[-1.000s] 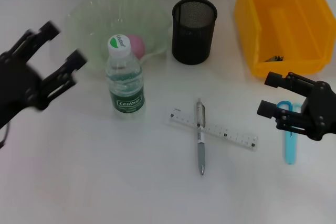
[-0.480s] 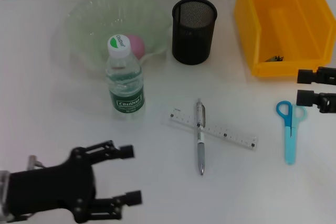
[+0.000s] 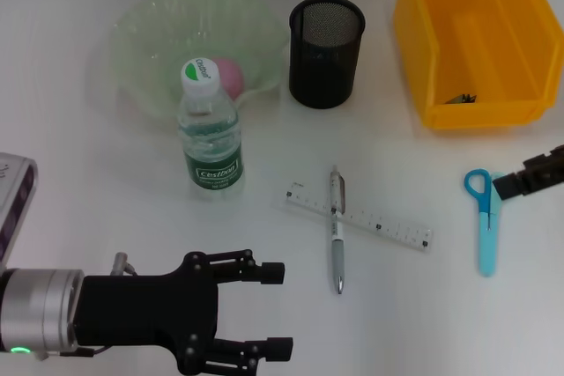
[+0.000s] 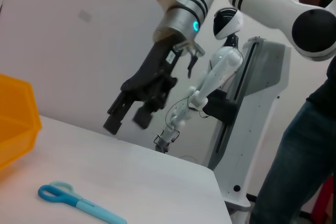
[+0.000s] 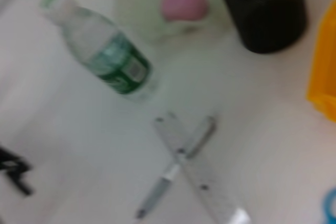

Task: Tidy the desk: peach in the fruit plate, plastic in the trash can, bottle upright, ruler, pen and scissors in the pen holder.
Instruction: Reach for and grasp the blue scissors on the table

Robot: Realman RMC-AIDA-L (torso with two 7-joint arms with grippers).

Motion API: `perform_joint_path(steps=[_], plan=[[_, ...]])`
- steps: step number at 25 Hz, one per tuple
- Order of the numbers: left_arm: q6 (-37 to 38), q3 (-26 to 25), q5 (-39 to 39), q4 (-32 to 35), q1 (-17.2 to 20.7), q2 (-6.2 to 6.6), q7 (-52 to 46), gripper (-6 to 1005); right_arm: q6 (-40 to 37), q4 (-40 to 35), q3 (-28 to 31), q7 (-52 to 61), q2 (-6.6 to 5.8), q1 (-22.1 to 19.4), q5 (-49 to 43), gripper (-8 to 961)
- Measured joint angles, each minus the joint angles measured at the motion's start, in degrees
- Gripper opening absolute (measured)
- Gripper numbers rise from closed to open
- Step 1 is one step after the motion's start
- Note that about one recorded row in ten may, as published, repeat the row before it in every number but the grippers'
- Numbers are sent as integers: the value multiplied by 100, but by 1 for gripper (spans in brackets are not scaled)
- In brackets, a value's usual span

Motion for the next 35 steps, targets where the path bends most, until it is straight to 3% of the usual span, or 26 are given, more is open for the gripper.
perform_joint_path(steps=[2,4,7,15,20,22,26,35], plan=[[-5,-9,8,2,-24,-1,-3,830,315,-382,-299,550,271,127,-1091,791],[-11,-22,10,12,-38,-2,-6,830,472,-414,-480,742,316,132,-1349,791],[-18,-44,12,19,-50,5,-64,830,1038,-283,-1257,1623,306,73,-1621,791],[-75,-58,13,42,-107,38,-229,829,1316,77,-1669,2619,308,243,-1841,791],[-124,-63,3,91,-128,40,-233,829,1164,661,-1496,2836,334,642,-1957,791],[-155,-69,-20,92,-134,33,-237,829,1191,1340,-1270,2842,344,861,-1948,791],[-186,-73,-19,94,-136,1,-202,829,1302,1795,-1246,2846,344,1005,-1946,790],[-360,-70,3,95,-111,-22,-169,829,1455,2219,-1244,2858,344,1302,-2351,790]])
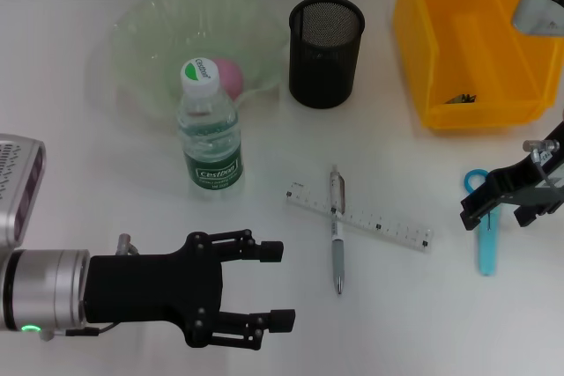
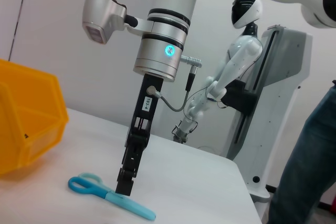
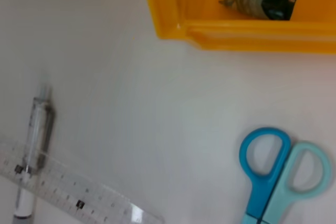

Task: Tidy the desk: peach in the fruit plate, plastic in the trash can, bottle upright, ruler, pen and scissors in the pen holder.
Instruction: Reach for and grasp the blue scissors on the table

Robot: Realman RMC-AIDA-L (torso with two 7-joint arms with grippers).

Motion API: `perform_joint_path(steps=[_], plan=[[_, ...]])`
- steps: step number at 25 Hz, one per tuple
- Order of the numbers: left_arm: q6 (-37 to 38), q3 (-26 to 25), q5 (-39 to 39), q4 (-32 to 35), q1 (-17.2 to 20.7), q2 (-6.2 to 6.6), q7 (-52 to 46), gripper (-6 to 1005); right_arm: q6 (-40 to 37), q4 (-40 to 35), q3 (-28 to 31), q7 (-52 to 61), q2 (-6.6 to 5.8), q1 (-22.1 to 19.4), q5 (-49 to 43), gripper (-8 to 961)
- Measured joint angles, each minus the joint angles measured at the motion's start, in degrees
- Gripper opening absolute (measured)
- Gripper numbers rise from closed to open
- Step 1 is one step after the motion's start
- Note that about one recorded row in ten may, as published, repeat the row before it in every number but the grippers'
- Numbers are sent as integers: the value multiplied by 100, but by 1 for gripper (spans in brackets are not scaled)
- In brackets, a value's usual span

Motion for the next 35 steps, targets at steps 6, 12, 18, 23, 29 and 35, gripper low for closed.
perform_joint_path(steps=[6,12,18,23,29,35], plan=[[-83,9,5,0,12,-11,7,829,263,475,-74,1,4,284,-155,790],[-128,19,13,-5,35,-25,16,829,382,832,-87,0,12,569,-380,790],[-172,16,12,-5,45,-25,18,829,420,920,-89,0,19,636,-482,789],[-179,14,13,-1,45,-25,19,829,469,960,-200,1,19,650,-485,755],[-189,20,11,0,40,-25,27,829,533,990,-315,0,19,672,-485,658],[-190,19,11,0,38,-25,28,829,620,1210,-378,0,17,738,-486,537]])
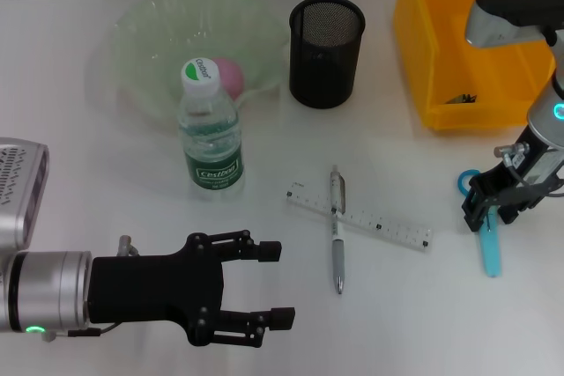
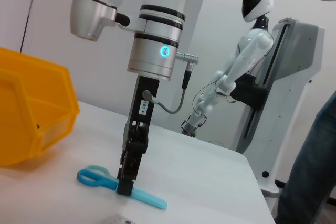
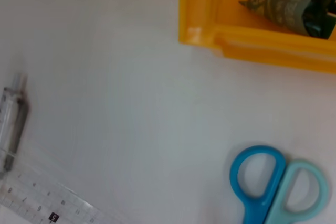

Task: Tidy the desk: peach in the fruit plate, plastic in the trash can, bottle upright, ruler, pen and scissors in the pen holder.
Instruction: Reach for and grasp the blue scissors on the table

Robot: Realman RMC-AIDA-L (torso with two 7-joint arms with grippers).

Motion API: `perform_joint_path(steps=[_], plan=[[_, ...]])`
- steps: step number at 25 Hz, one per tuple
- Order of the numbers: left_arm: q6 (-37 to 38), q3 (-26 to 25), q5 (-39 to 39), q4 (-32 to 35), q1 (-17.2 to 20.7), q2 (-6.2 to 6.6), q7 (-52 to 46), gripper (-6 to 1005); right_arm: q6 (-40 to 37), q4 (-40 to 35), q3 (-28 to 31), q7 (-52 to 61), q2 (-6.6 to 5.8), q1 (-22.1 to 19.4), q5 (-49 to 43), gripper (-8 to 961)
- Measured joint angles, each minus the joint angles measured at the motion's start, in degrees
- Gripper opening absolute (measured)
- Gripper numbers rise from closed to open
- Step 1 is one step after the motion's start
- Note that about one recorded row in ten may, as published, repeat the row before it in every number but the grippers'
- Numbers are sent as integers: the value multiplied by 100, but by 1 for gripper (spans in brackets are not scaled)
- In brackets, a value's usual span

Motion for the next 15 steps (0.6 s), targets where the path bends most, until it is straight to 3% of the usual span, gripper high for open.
perform_joint_path(steps=[3,15], plan=[[-1,4,0,-1,-2,0,19,829,54,48,0,0,-3,13,0,464],[-9,-4,-1,-22,7,0,44,829,86,123,-163,4,-8,51,-1,452]])
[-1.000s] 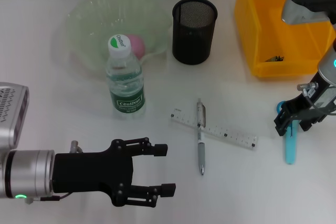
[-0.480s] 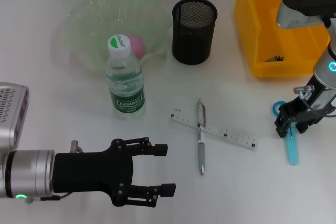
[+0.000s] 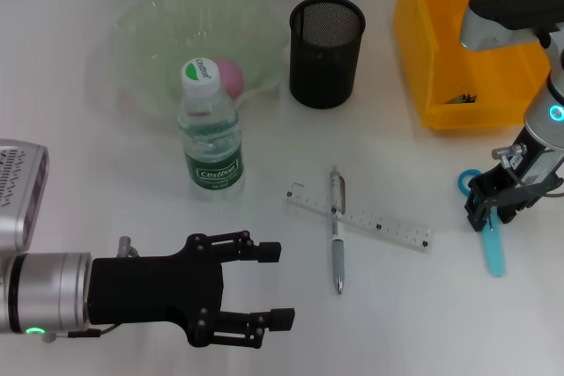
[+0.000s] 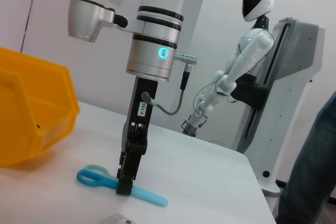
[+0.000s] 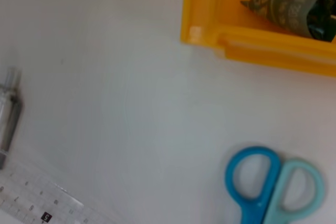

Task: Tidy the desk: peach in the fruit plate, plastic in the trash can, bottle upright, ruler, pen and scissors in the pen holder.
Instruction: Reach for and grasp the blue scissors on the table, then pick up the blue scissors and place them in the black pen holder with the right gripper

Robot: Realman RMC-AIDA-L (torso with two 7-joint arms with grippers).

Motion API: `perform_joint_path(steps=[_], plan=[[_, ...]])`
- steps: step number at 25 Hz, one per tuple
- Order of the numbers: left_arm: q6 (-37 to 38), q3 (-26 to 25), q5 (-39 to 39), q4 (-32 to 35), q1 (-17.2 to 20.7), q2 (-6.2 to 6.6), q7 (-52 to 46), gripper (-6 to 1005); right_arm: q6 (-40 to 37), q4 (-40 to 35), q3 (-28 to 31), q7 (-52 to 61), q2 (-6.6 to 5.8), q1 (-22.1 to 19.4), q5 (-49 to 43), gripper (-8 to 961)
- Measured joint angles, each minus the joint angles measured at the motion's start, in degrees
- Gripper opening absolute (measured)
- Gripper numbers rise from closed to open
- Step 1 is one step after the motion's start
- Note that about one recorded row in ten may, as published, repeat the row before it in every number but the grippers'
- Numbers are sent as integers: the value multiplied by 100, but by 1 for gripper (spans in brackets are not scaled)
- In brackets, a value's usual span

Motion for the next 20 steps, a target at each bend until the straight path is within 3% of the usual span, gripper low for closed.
perform_joint_path(steps=[11,15,17,20], plan=[[4,-7,-7,16,0,1,8,829,-55,-403,-140,-3,3,-184,6,251],[47,-19,-39,21,6,13,-19,829,-242,-1536,-138,-124,-3,-732,193,220],[94,-51,-54,22,8,25,-39,829,-306,-2725,-76,-547,-39,-1392,907,211],[109,-62,-55,22,9,28,-44,829,-278,-3300,111,-1013,-55,-1750,1639,212]])
